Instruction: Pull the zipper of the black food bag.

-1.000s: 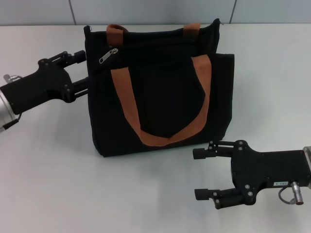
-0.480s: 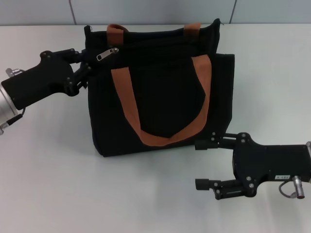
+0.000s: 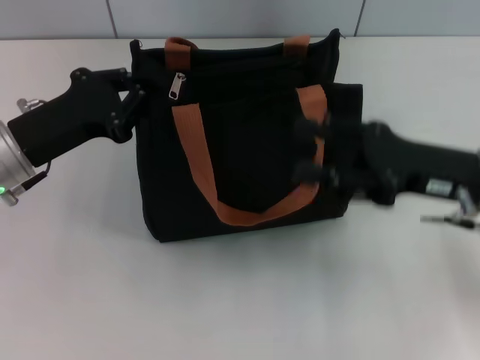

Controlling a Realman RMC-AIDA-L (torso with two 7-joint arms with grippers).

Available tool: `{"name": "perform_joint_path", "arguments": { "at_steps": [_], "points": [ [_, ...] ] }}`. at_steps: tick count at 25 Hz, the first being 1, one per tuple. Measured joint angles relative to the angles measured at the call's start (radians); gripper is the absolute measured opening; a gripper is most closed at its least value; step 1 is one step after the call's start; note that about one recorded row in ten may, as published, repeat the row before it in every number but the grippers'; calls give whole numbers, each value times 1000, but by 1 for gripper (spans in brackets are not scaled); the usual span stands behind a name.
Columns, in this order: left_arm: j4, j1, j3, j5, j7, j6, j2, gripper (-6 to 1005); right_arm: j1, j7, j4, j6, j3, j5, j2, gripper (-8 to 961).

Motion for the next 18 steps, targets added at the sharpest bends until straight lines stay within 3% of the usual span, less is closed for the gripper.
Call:
{"name": "perform_joint_path", "arguments": {
  "at_steps": [2, 10, 18],
  "points": [
    [0, -5, 1, -2, 0, 12, -1, 22, 50, 175, -5, 21, 4, 50, -17, 711],
    [0, -1, 0, -3, 1, 7, -1, 27, 139, 408, -51, 44, 0, 56, -34, 701],
    [-5, 14, -3, -21, 20, -1, -1, 32, 296, 791, -120, 153, -76, -91, -53, 690]
  ]
}}
